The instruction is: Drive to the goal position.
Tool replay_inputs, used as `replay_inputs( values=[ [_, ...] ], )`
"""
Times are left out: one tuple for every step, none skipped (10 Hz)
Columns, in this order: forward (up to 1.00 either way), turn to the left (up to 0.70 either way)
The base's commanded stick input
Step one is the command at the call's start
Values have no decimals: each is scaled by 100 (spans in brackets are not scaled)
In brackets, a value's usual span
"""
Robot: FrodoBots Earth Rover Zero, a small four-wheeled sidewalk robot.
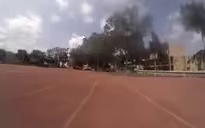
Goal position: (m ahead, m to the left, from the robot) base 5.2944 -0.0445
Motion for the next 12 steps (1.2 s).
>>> replay_inputs(
  values=[
    [70, 0],
    [70, 0],
    [70, 0],
    [70, 0],
    [70, 0],
    [70, 0],
    [70, 0],
    [70, 0],
    [70, 0],
    [70, 0],
    [70, 0],
    [70, 0]
  ],
)
